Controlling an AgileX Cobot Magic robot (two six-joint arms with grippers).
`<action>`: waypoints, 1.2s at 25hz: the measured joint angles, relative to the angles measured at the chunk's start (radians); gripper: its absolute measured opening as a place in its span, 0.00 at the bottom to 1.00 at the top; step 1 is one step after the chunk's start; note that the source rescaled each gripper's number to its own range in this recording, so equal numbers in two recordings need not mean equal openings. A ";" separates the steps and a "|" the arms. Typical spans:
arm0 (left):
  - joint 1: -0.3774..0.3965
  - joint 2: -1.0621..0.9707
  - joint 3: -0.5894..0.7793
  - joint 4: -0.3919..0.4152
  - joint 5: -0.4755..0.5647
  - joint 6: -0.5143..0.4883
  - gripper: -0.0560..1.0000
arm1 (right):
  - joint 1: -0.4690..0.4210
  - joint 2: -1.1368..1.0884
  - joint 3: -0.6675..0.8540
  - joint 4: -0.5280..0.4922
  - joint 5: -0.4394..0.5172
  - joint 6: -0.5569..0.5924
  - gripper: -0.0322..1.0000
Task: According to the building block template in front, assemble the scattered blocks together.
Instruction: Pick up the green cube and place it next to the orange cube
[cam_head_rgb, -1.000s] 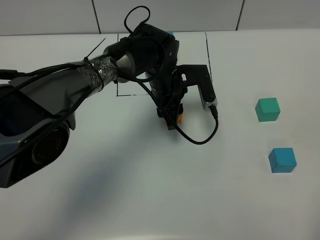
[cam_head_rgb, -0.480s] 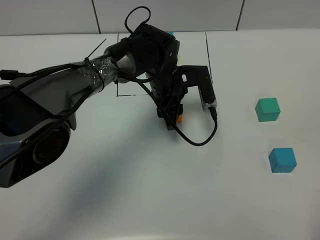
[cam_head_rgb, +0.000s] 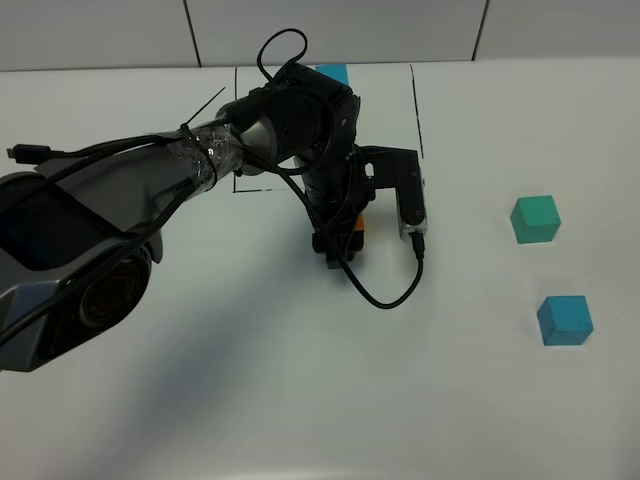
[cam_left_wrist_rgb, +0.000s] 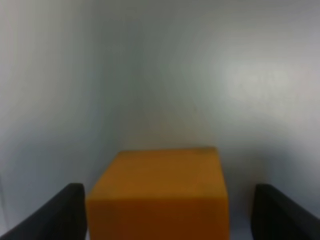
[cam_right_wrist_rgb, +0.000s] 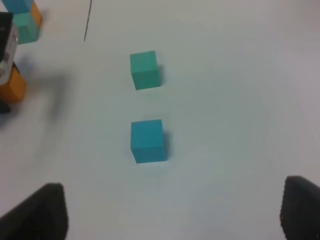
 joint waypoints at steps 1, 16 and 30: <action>0.000 0.000 0.000 0.000 -0.001 -0.004 0.63 | 0.000 0.000 0.000 0.000 0.000 0.000 0.75; 0.000 -0.168 0.001 -0.042 0.075 -0.080 0.97 | 0.000 0.000 0.000 0.001 0.000 0.000 0.75; 0.147 -0.337 0.001 0.049 0.121 -0.462 0.95 | 0.000 0.000 0.000 0.001 0.000 0.000 0.75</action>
